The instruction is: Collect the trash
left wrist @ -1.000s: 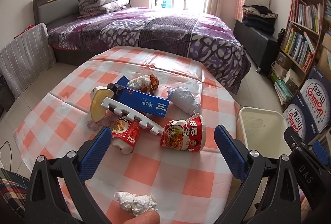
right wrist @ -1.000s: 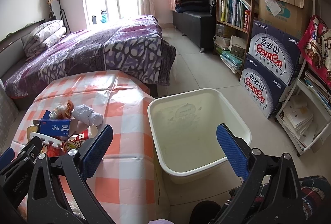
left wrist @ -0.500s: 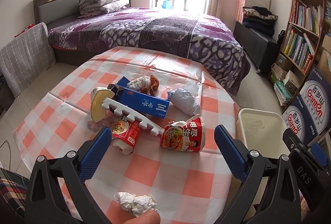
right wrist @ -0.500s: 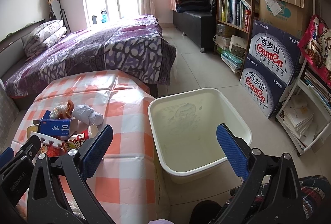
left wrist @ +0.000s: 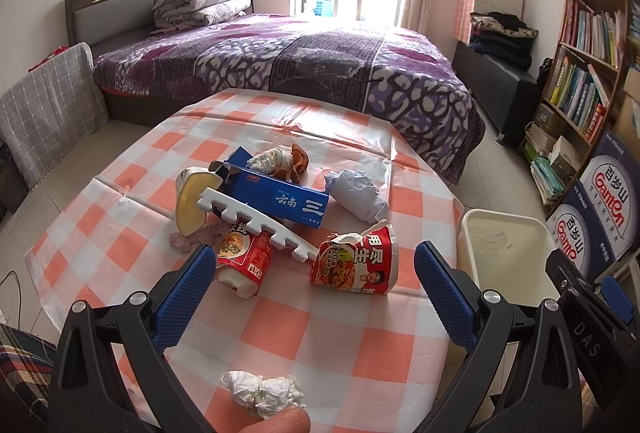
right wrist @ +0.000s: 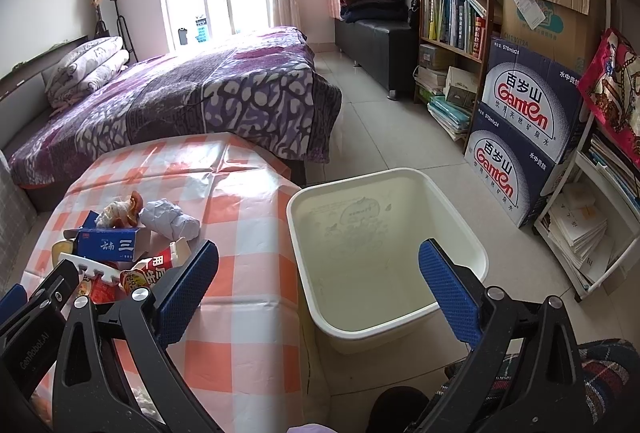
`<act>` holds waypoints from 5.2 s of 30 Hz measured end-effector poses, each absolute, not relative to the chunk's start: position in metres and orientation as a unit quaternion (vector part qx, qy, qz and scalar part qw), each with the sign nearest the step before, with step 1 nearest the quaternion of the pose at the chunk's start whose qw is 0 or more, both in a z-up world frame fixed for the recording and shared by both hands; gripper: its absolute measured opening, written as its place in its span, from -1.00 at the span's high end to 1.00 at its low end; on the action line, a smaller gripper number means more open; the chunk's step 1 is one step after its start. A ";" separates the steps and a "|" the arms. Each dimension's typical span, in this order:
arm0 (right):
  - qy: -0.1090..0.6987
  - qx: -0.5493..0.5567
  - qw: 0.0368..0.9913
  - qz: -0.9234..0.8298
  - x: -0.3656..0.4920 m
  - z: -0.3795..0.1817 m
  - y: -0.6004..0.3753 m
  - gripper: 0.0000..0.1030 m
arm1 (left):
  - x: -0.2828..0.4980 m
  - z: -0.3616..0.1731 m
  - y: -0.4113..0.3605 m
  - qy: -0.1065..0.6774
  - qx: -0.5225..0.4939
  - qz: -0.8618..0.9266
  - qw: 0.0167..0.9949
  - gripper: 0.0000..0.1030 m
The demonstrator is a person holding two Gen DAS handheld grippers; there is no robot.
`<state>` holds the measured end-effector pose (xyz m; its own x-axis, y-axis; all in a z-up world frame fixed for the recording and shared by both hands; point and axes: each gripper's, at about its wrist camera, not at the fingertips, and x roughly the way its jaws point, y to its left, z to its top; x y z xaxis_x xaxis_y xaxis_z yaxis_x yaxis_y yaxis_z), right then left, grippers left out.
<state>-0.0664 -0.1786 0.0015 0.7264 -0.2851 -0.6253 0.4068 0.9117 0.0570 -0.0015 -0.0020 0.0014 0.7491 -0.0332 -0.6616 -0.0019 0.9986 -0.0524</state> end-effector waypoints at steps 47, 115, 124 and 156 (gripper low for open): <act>0.399 0.135 0.890 -0.174 -0.052 -0.025 -0.183 -0.86 | 0.019 -0.043 0.026 0.536 -0.052 -0.016 0.842 -0.87; 0.400 0.234 0.881 -0.098 0.079 0.001 -0.087 -0.12 | 0.092 0.026 0.172 0.438 -0.165 -0.036 0.883 0.10; 0.337 0.135 0.926 -0.103 0.068 0.036 -0.116 -0.13 | 0.088 0.038 0.130 0.402 -0.130 -0.039 0.906 0.10; 0.344 0.181 0.873 -0.294 -0.007 0.011 -0.307 -0.77 | 0.070 0.012 -0.077 0.453 -0.028 -0.191 0.870 0.09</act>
<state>-0.0069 -0.3066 0.0105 0.5902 -0.3888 -0.7074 0.6376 0.7620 0.1133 0.0702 -0.0770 0.0122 0.5162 -0.3573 -0.7784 0.3065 0.9257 -0.2216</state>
